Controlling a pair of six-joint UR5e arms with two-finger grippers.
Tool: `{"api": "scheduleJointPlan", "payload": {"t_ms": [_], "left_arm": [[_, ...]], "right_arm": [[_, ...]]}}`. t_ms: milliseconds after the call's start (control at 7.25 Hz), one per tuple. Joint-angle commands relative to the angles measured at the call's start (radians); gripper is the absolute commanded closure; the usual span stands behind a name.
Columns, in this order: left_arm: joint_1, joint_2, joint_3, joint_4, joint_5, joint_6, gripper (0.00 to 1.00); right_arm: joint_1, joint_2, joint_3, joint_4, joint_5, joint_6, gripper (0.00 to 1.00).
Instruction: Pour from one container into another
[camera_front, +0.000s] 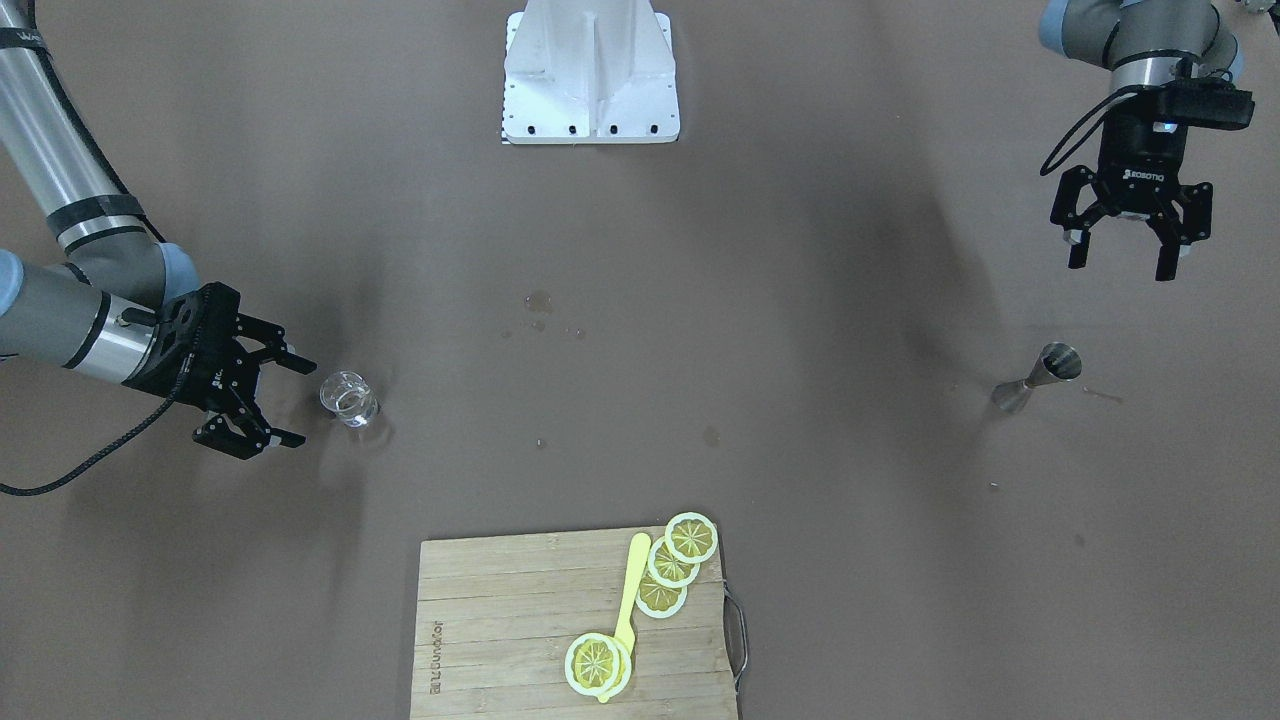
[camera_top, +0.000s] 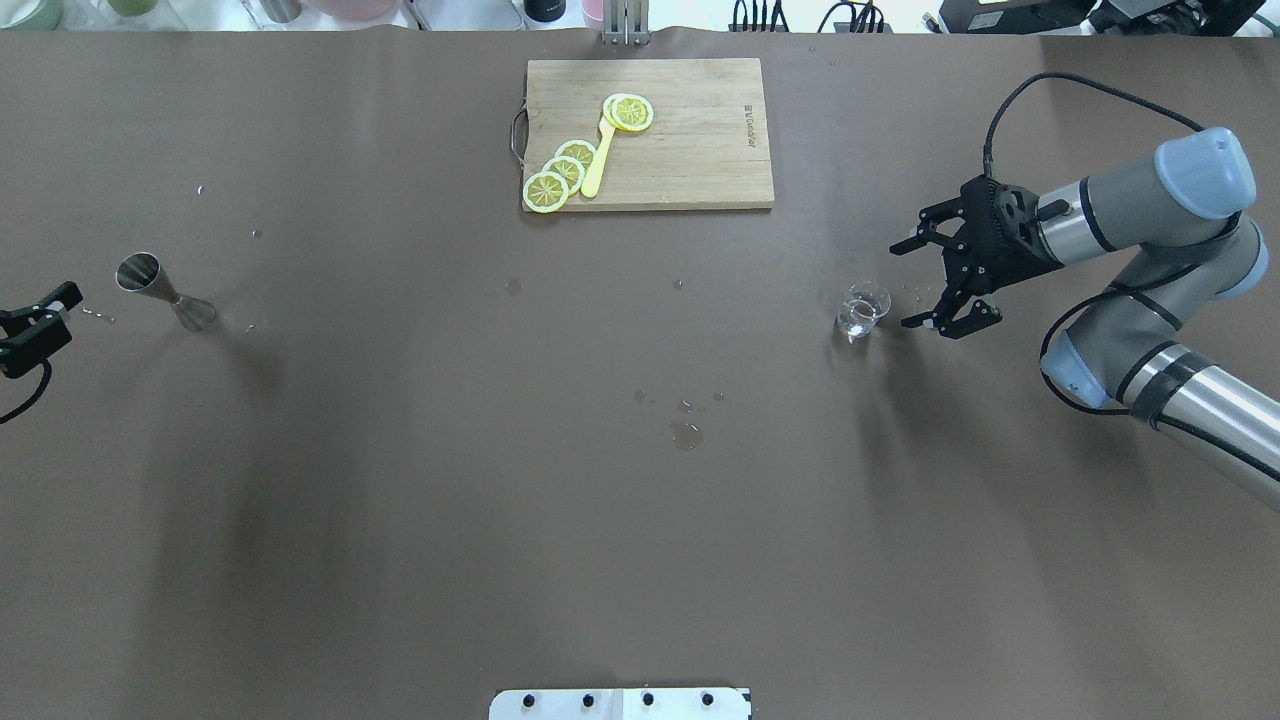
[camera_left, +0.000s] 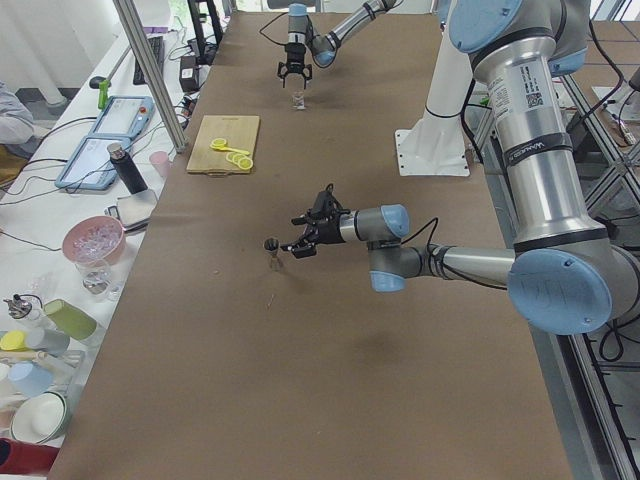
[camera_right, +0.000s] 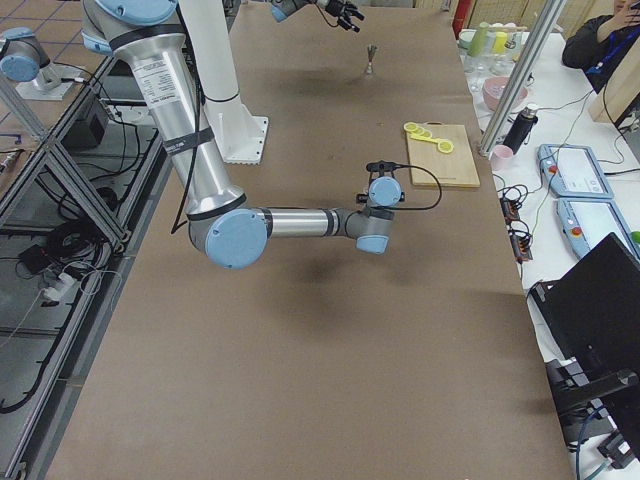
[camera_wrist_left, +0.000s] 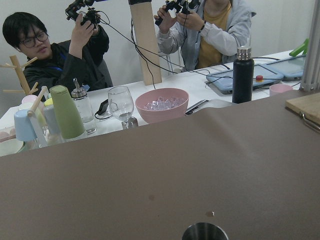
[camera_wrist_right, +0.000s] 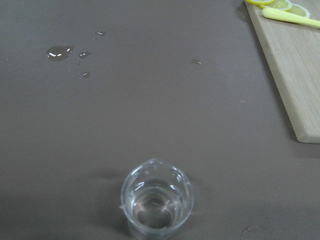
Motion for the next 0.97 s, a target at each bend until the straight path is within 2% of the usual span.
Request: {"api": "scheduleJointPlan", "payload": {"t_ms": [0,276,414,552,828], "left_arm": [[0.117,0.001,0.045,-0.097,0.232,-0.010,0.01],[0.377,0.005,0.101,-0.108,0.499,-0.088,0.01],[0.435,0.005,0.135,-0.105,0.560,-0.158,0.01],[0.436,0.004,0.176,-0.095,0.559,-0.174,0.02],[0.438,-0.031,0.208,0.018,0.562,-0.238,0.03]], "right_arm": [[-0.006,0.006,-0.032,0.007,0.027,0.000,0.00],[-0.006,0.042,-0.079,0.014,0.037,0.000,0.00],[-0.007,0.050,-0.084,0.013,0.037,0.000,0.00],[-0.009,0.052,-0.084,0.014,0.037,0.000,0.00],[-0.021,0.053,-0.084,0.016,0.037,-0.001,0.00]]}}
